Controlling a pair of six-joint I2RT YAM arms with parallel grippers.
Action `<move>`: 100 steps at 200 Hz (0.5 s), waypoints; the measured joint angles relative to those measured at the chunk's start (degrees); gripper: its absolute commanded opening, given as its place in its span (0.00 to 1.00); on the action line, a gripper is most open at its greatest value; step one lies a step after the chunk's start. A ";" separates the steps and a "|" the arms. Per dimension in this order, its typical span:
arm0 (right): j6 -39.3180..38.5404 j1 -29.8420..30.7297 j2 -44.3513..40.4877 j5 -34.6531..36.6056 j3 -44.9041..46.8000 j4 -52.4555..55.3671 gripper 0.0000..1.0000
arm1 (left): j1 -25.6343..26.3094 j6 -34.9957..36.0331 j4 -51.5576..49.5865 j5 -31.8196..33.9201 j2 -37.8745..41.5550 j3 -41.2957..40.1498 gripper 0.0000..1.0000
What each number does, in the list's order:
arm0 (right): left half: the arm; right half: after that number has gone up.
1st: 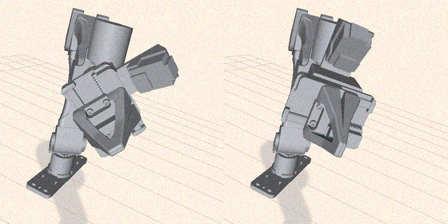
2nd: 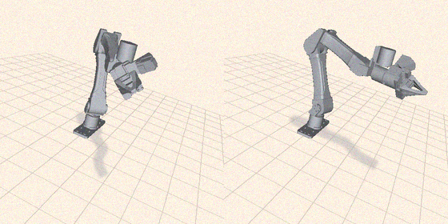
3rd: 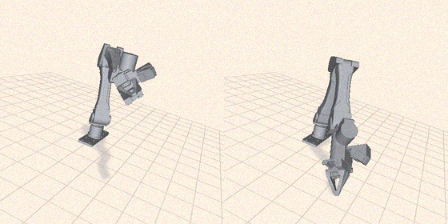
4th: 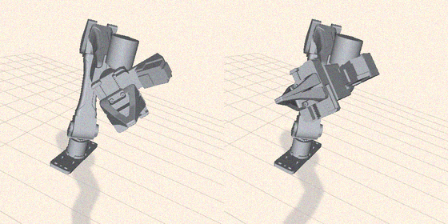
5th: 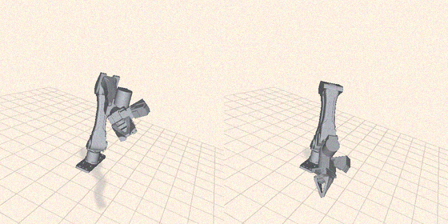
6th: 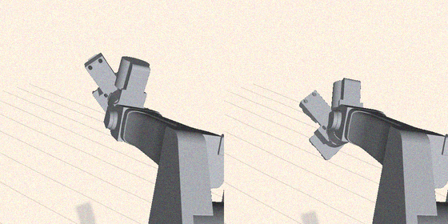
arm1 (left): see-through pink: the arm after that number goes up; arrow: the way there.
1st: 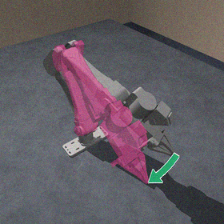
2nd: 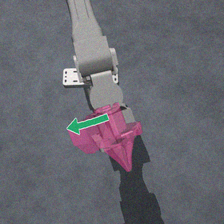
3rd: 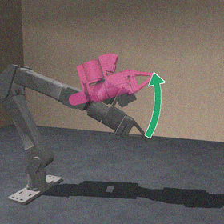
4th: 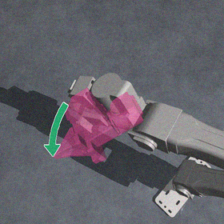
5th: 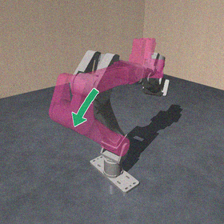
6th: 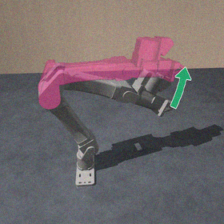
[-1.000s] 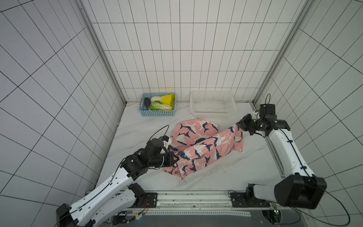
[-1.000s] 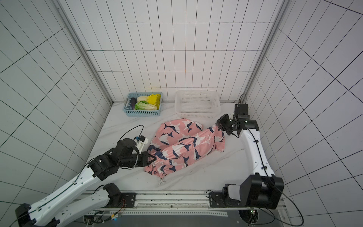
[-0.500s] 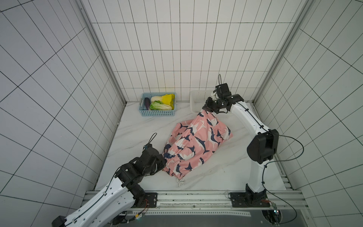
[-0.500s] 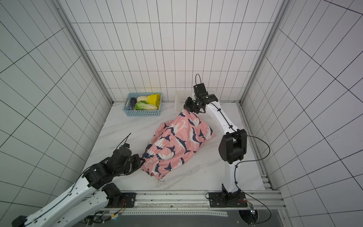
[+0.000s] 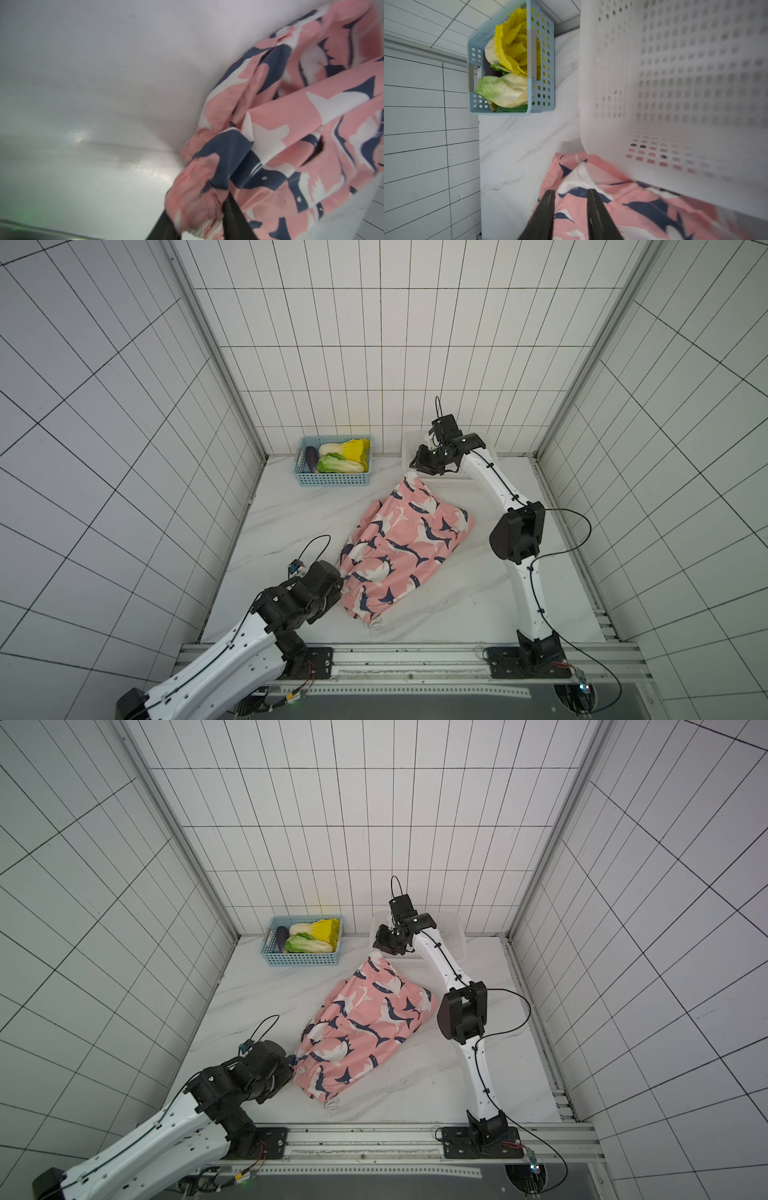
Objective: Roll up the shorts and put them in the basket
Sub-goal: Fold the shorts at the center of the board.
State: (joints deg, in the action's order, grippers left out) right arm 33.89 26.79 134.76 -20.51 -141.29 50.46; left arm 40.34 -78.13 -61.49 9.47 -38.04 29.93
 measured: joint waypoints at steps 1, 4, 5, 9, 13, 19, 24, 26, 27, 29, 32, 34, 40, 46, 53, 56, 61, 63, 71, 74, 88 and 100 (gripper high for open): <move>-0.09 -0.11 0.00 0.13 -0.07 -0.02 0.50 | 0.00 -0.11 -0.39 0.04 0.00 0.04 0.65; -0.24 -0.52 -0.11 0.44 -0.46 -0.07 0.50 | -0.04 0.70 -1.40 0.20 0.07 0.22 0.66; -0.31 -0.61 -0.13 0.48 -0.52 -0.07 0.50 | -0.04 0.57 -1.57 0.28 0.09 0.26 0.66; -0.85 -0.90 -0.24 0.72 -0.85 -0.04 0.51 | 0.00 0.24 -2.86 0.59 0.13 0.72 0.67; -1.38 -1.25 -0.57 1.20 -0.92 -0.22 0.51 | 0.00 0.57 -3.93 0.85 0.22 1.20 0.67; -2.03 -1.86 -1.16 1.92 -0.87 -0.22 0.51 | 0.00 0.85 -5.51 1.36 0.33 2.54 0.67; -2.47 -2.25 -1.64 2.36 -0.83 -0.07 0.51 | 0.00 1.18 -6.51 1.90 0.42 3.91 0.68; -2.71 -2.43 -1.95 2.64 -0.72 -0.09 0.51 | 0.00 1.29 -6.80 2.03 0.42 4.48 0.68; -2.78 -2.47 -2.01 2.73 -0.68 -0.09 0.51 | 0.00 1.33 -6.93 2.14 0.42 4.70 0.68; -3.06 -2.56 -2.32 2.99 -0.50 -0.09 0.50 | 0.00 1.60 -7.13 2.38 0.44 5.33 0.69; -3.45 -2.73 -2.95 3.32 0.07 -0.24 0.51 | 0.00 1.90 -7.45 2.67 0.48 6.25 0.69; -3.69 -2.82 -3.41 3.52 0.57 -0.37 0.50 | 0.00 2.12 -7.72 2.86 0.48 6.93 0.69; -4.35 -2.99 -5.16 4.11 2.56 -0.76 0.50 | 0.00 2.82 -8.07 3.50 0.46 8.87 0.69; -4.87 -3.04 -7.26 4.61 4.90 -0.92 0.50 | 0.00 3.89 -8.13 4.15 0.33 10.86 0.70; -5.33 -3.04 -9.86 4.92 7.91 -1.31 0.50 | 0.00 5.42 -7.82 4.70 0.00 12.83 0.70; -5.51 -3.02 -10.99 5.01 9.14 -1.33 0.50 | 0.00 6.10 -7.56 4.90 -0.22 13.51 0.71; -5.88 -2.97 -12.96 4.94 11.41 -1.60 0.50 | 0.00 7.34 -7.10 5.07 -0.63 14.56 0.71; -5.95 -2.93 -13.57 4.94 12.15 -1.70 0.50 | 0.00 7.98 -6.80 5.18 -0.94 14.99 0.71; -6.43 -2.91 -16.70 4.90 15.78 -2.16 0.51 | 0.00 10.40 -5.86 5.22 -2.27 16.33 0.72; -6.64 -2.91 -17.75 4.90 17.14 -2.49 0.52 | 0.00 11.28 -5.49 5.25 -2.78 16.76 0.72; -7.39 -3.02 -22.14 5.29 23.58 -4.31 0.52 | 0.00 15.47 -3.13 4.55 -6.47 18.21 0.72; -7.45 -3.37 -24.52 5.33 28.41 -5.88 0.52 | 0.00 18.91 -0.87 3.41 -10.01 18.78 0.72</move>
State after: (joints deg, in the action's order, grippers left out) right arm 26.44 23.42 110.24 -15.18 -112.88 44.58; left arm 40.34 -59.22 -62.37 12.88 -48.05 48.71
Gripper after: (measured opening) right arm 0.520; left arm 0.717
